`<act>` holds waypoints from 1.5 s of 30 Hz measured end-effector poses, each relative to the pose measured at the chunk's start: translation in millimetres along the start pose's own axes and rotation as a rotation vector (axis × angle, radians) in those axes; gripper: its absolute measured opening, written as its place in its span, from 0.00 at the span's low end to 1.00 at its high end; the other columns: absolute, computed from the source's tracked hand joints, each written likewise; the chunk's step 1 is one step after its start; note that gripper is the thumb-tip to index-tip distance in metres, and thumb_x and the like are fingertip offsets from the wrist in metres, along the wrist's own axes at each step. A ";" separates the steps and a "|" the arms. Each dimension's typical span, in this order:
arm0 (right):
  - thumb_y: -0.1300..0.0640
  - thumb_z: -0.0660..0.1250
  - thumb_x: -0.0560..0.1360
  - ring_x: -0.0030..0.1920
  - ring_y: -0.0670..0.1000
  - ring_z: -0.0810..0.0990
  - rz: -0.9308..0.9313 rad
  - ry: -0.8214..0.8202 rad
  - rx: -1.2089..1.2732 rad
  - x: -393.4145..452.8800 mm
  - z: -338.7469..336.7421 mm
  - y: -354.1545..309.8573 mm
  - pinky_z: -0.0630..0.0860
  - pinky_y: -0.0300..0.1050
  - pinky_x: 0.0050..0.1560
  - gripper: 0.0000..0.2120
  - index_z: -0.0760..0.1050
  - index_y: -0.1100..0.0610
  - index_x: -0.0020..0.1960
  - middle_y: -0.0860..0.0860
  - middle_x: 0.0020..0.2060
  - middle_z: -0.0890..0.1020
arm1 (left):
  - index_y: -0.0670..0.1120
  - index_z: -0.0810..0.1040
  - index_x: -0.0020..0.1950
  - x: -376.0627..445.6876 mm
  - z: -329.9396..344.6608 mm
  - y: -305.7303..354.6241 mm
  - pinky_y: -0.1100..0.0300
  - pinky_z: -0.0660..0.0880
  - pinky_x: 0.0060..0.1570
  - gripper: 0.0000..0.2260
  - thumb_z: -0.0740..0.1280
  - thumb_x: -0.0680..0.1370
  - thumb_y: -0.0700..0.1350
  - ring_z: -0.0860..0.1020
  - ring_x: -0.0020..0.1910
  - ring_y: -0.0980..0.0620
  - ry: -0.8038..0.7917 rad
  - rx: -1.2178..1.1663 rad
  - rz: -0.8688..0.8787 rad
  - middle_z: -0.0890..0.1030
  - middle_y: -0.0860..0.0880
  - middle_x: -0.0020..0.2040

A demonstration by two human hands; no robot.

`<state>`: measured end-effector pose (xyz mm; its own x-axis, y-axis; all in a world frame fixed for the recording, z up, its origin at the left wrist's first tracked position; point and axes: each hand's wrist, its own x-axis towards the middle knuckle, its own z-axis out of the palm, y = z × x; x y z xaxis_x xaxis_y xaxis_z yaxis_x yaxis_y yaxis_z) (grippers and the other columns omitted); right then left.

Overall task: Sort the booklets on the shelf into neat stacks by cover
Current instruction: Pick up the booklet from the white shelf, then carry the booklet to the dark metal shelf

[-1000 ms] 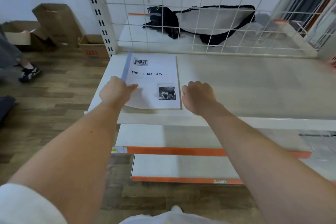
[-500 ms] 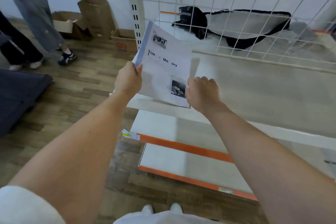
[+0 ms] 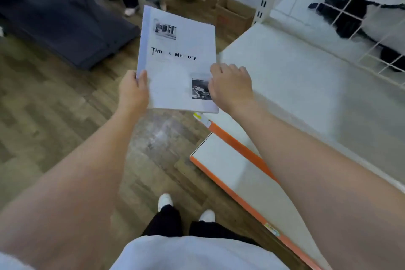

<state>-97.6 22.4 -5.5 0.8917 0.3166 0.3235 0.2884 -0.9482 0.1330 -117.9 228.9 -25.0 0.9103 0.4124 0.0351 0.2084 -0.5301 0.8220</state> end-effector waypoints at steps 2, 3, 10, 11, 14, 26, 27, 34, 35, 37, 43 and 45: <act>0.59 0.69 0.66 0.37 0.57 0.78 -0.095 -0.080 0.019 4.7 9.9 -36.1 0.69 0.45 0.38 0.09 0.76 0.60 0.46 0.55 0.37 0.80 | 0.42 0.67 0.47 -10.6 -25.0 -34.4 0.70 0.63 0.25 0.10 0.54 0.82 0.47 0.68 0.41 0.50 0.071 0.005 -0.080 0.68 0.53 0.36; 0.58 0.73 0.62 0.33 0.56 0.78 -0.151 -0.086 0.024 7.1 14.2 -52.6 0.68 0.43 0.35 0.11 0.76 0.59 0.42 0.54 0.33 0.80 | 0.42 0.67 0.48 -15.0 -37.4 -51.2 0.66 0.63 0.26 0.10 0.54 0.82 0.47 0.68 0.41 0.50 0.100 0.001 -0.115 0.70 0.51 0.38; 0.58 0.78 0.52 0.25 0.54 0.76 -0.482 -0.207 0.086 19.8 40.5 -162.6 0.69 0.40 0.28 0.15 0.74 0.58 0.32 0.53 0.25 0.77 | 0.42 0.68 0.46 -38.5 -118.7 -165.4 0.58 0.61 0.31 0.10 0.55 0.81 0.47 0.68 0.39 0.49 0.281 0.003 -0.371 0.68 0.52 0.35; 0.57 0.79 0.51 0.25 0.54 0.76 -0.530 -0.221 0.077 22.7 47.9 -178.1 0.69 0.39 0.28 0.16 0.74 0.58 0.32 0.53 0.25 0.77 | 0.41 0.68 0.46 -37.8 -128.0 -180.1 0.58 0.60 0.31 0.10 0.55 0.81 0.47 0.68 0.39 0.49 0.301 0.000 -0.392 0.68 0.53 0.34; 0.53 0.78 0.55 0.29 0.54 0.78 -0.649 -0.252 -0.021 35.7 54.0 -223.7 0.70 0.40 0.34 0.14 0.75 0.57 0.34 0.53 0.28 0.79 | 0.41 0.68 0.46 -29.5 -157.0 -220.0 0.59 0.62 0.37 0.11 0.56 0.81 0.47 0.68 0.40 0.49 0.334 -0.005 -0.445 0.69 0.49 0.35; 0.47 0.48 0.81 0.62 0.56 0.70 -0.798 -0.543 -0.121 102.5 76.7 -375.1 0.61 0.50 0.60 0.19 0.68 0.57 0.63 0.55 0.62 0.73 | 0.42 0.67 0.49 23.4 -256.3 -302.7 0.65 0.62 0.25 0.08 0.54 0.82 0.46 0.67 0.34 0.51 0.322 -0.012 -0.547 0.68 0.52 0.35; 0.47 0.47 0.81 0.62 0.56 0.70 -0.810 -0.547 -0.132 109.0 78.5 -383.2 0.61 0.50 0.60 0.19 0.68 0.56 0.63 0.55 0.62 0.73 | 0.43 0.67 0.49 28.5 -261.1 -307.4 0.69 0.63 0.25 0.08 0.54 0.82 0.46 0.67 0.34 0.52 0.325 -0.020 -0.554 0.68 0.52 0.35; 0.49 0.48 0.81 0.61 0.56 0.70 -0.882 -0.579 -0.171 169.6 97.3 -437.4 0.62 0.50 0.59 0.18 0.70 0.56 0.62 0.55 0.61 0.74 | 0.42 0.69 0.51 82.1 -285.5 -338.4 0.70 0.63 0.26 0.08 0.54 0.82 0.46 0.69 0.41 0.49 0.364 -0.084 -0.621 0.70 0.50 0.38; 0.49 0.48 0.81 0.61 0.56 0.70 -0.897 -0.582 -0.172 180.7 102.1 -445.6 0.62 0.50 0.60 0.18 0.70 0.55 0.62 0.55 0.61 0.74 | 0.43 0.68 0.50 93.3 -286.7 -342.1 0.70 0.63 0.27 0.08 0.54 0.82 0.46 0.68 0.40 0.49 0.373 -0.093 -0.630 0.69 0.52 0.36; 0.49 0.48 0.80 0.63 0.56 0.69 -0.931 -0.589 -0.176 204.6 113.4 -462.6 0.61 0.50 0.61 0.19 0.69 0.55 0.64 0.55 0.62 0.73 | 0.42 0.68 0.49 118.4 -289.5 -347.9 0.65 0.63 0.30 0.09 0.54 0.82 0.46 0.68 0.39 0.49 0.397 -0.116 -0.643 0.69 0.52 0.35; 0.52 0.52 0.80 0.62 0.56 0.69 -1.004 -0.543 -0.143 301.4 136.0 -505.8 0.62 0.49 0.59 0.16 0.69 0.55 0.64 0.55 0.62 0.72 | 0.41 0.69 0.48 210.1 -303.7 -355.0 0.57 0.63 0.32 0.10 0.54 0.82 0.46 0.69 0.39 0.48 0.475 -0.133 -0.668 0.69 0.51 0.35; 0.53 0.52 0.79 0.62 0.56 0.68 -1.011 -0.535 -0.162 337.5 143.7 -515.8 0.62 0.49 0.59 0.16 0.68 0.55 0.64 0.55 0.62 0.71 | 0.40 0.68 0.47 242.5 -308.8 -356.2 0.58 0.62 0.31 0.11 0.54 0.82 0.46 0.67 0.38 0.48 0.501 -0.130 -0.662 0.68 0.50 0.34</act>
<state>104.7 614.7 -99.5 0.3237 0.8416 -0.4323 0.9414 -0.2406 0.2364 -81.8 746.5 -133.6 0.3413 0.9050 -0.2541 0.5729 0.0141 0.8195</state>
